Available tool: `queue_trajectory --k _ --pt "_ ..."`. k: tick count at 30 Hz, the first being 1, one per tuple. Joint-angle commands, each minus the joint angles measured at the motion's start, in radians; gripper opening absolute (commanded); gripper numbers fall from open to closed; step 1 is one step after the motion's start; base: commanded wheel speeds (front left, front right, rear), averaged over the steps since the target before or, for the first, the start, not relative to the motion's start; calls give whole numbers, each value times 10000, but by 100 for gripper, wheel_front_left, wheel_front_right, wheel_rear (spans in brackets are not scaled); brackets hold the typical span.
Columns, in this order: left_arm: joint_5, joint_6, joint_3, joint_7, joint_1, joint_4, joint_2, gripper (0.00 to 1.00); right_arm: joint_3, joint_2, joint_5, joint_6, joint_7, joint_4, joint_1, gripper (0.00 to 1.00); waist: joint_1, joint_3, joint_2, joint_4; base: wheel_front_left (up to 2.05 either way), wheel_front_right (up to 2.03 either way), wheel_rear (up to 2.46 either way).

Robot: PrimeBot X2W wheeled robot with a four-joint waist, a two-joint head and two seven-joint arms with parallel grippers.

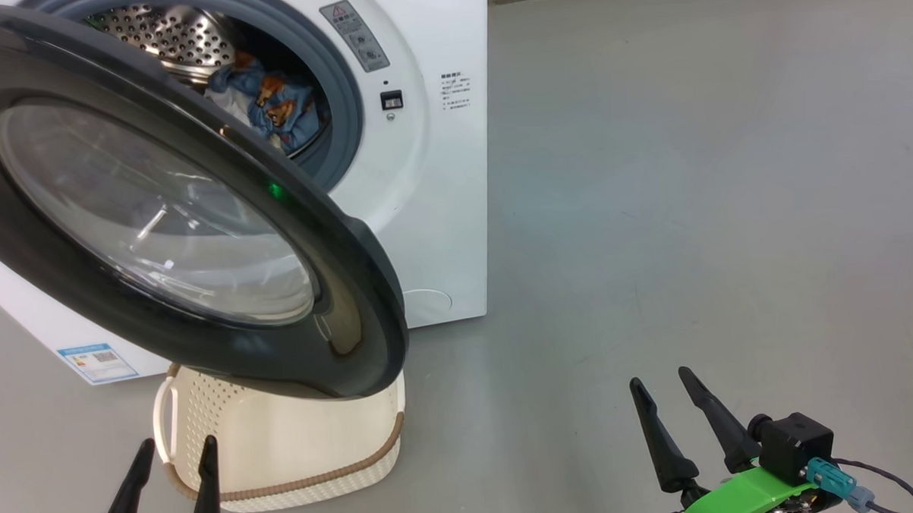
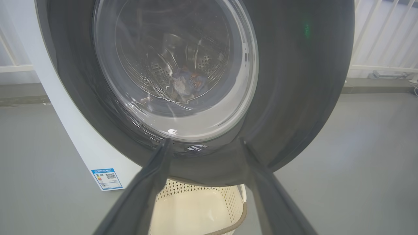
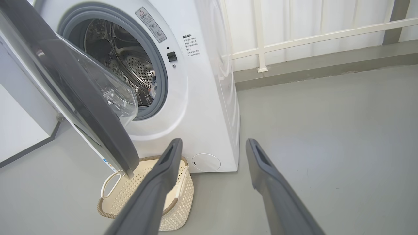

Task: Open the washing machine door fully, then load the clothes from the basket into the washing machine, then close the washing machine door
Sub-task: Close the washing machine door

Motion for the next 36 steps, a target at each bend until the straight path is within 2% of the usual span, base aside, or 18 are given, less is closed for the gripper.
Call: queue_trajectory --k 1,34,35,36 --pt "-92 -25 361 -64 -250 -229 60 100 260 35 -56 16 -59 -235 -87 100 0 12 0 -9 0 0 0" --pt "-91 -25 578 -64 -179 -553 -223 100 199 19 -207 16 -59 -279 -87 100 0 98 0 122 0 0 0" --pt "-112 -25 577 -64 -178 -549 -223 100 201 19 -201 16 -59 -272 -91 84 0 99 0 122 0 0 0" --pt "-134 -23 576 -64 -176 -546 -224 100 201 19 -194 16 -59 -266 -95 49 0 99 0 124 0 0 0"
